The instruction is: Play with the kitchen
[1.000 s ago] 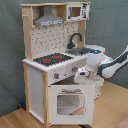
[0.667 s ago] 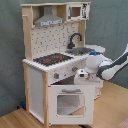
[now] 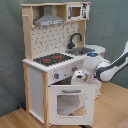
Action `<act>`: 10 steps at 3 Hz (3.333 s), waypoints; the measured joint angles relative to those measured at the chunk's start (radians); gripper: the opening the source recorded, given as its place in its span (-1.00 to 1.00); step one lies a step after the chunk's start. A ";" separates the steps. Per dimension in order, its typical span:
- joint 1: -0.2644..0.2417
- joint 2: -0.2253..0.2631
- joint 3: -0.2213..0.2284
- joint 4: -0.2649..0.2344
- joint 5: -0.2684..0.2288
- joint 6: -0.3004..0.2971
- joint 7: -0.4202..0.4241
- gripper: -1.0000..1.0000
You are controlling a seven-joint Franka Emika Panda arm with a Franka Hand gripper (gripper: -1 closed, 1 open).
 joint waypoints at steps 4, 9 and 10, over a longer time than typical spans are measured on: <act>-0.082 -0.056 0.107 0.092 -0.004 -0.005 0.107 1.00; 0.132 -0.214 -0.180 0.099 -0.205 -0.148 0.194 1.00; 0.183 -0.258 -0.232 0.102 -0.254 -0.198 0.212 1.00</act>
